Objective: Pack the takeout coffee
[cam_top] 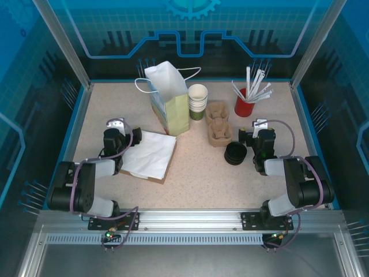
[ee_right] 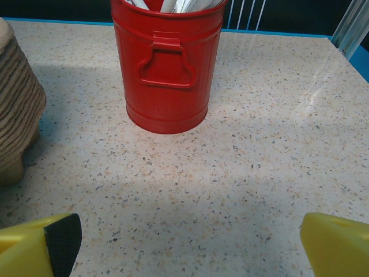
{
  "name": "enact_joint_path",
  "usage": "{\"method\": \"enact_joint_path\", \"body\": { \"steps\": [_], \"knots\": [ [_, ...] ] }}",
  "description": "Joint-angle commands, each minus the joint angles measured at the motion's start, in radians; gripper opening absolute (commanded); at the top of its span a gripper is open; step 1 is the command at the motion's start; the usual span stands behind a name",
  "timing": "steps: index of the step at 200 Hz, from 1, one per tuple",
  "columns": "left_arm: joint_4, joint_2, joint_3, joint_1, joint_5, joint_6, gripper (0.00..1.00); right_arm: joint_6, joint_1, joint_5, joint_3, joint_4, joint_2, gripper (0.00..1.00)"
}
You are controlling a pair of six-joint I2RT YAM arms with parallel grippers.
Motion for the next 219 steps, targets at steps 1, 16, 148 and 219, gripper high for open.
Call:
{"method": "enact_joint_path", "body": {
  "steps": [1, 16, 148, 219],
  "knots": [
    [-0.107, -0.111, 0.034, 0.002, -0.035, -0.024, 0.99, 0.017, 0.004, 0.022, 0.016, 0.000, -0.017, 1.00],
    [-0.191, -0.176, 0.055, 0.002, -0.037, -0.025, 0.99, 0.017, 0.003, 0.020, 0.011, 0.009, -0.017, 1.00],
    [-0.662, -0.554, 0.142, 0.003, 0.039, -0.025, 0.99, 0.051, -0.039, 0.000, 0.134, -0.413, -0.248, 1.00],
    [-0.984, -0.565, 0.311, 0.002, 0.117, -0.135, 0.99, 0.154, -0.063, -0.109, 0.360, -1.027, -0.445, 1.00]
  ]
}}
